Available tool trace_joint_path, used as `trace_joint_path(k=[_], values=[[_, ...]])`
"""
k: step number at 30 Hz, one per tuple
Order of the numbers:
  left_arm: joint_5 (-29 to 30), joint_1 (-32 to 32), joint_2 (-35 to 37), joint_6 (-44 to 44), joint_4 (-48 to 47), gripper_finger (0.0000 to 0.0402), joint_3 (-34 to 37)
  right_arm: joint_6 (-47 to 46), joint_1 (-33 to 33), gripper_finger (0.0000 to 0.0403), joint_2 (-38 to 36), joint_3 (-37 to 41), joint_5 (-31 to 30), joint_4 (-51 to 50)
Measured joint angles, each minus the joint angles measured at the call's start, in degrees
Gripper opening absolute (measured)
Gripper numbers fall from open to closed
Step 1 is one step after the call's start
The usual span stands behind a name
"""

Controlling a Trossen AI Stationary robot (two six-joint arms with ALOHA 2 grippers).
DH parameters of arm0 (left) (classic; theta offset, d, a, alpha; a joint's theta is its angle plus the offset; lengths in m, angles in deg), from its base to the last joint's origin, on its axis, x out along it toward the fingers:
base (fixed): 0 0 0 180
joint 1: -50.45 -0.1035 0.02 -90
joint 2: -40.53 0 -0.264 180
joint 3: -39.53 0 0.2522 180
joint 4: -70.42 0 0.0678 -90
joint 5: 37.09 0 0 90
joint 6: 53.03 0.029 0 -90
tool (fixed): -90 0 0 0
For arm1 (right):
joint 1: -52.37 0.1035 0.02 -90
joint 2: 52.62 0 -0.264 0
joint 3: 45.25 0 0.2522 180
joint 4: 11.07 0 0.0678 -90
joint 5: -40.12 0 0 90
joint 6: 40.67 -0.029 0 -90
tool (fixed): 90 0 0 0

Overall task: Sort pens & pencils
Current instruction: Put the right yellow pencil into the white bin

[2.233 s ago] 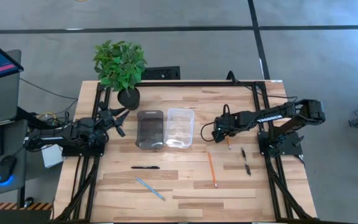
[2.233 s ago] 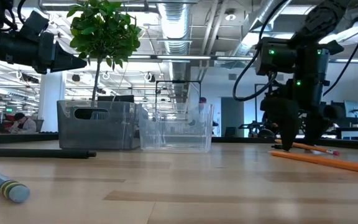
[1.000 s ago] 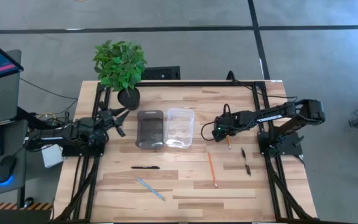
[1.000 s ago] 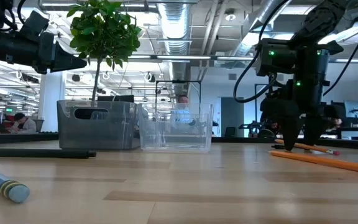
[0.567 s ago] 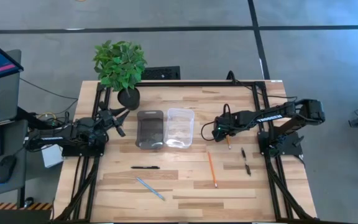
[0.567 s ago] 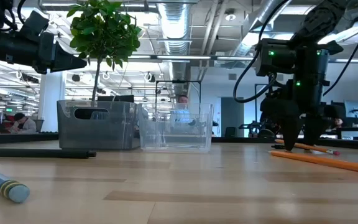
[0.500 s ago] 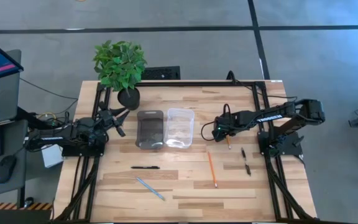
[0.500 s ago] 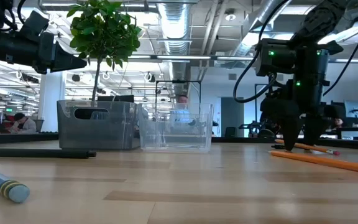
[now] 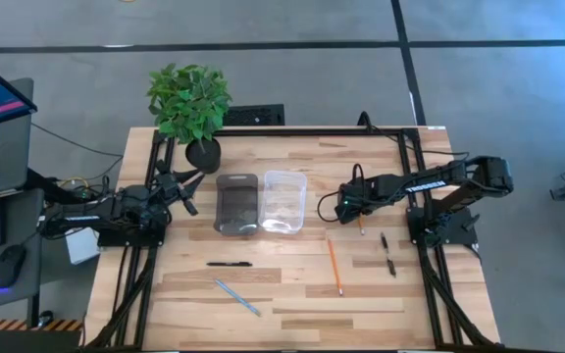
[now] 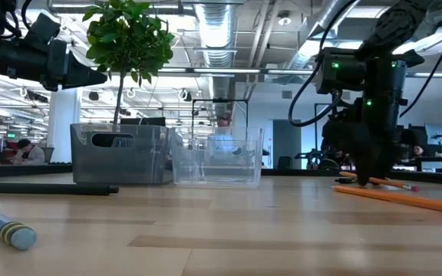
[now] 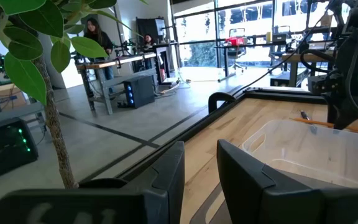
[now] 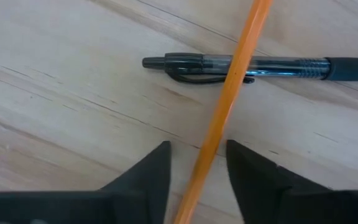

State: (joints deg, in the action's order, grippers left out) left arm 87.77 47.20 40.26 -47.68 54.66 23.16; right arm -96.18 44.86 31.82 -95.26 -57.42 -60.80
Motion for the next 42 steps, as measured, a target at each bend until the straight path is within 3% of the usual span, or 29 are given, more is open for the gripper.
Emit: trace_joint_path(k=[10, 19, 24, 30, 36, 42], values=[[0.0, 0.0, 0.0, 0.0, 0.0, 0.0086, 0.0, 0.5, 0.0, 0.0041, 0.0, 0.0, -1.1, 0.2], [0.0, 0.0, 0.0, 0.0, 0.0, 0.0086, 0.0, 0.5, 0.4, 0.0043, 0.3, -2.2, -0.8, -1.8], [0.0, 0.0, 0.0, 0.0, 0.0, 0.0086, 0.0, 1.6, 2.2, 0.0049, 0.2, -7.9, -0.7, -6.0], [0.0, 0.0, 0.0, 0.0, 0.0, 0.0086, 0.0, 5.7, 4.7, 0.0042, 0.2, -15.6, -1.1, -4.1], [0.0, 0.0, 0.0, 0.0, 0.0, 0.0086, 0.0, 13.3, 5.6, 0.0048, 0.1, -22.1, -1.3, 6.2], [0.0, 0.0, 0.0, 0.0, 0.0, 0.0086, 0.0, 20.4, 5.3, 0.0046, 1.0, -22.9, -1.4, 20.5]])
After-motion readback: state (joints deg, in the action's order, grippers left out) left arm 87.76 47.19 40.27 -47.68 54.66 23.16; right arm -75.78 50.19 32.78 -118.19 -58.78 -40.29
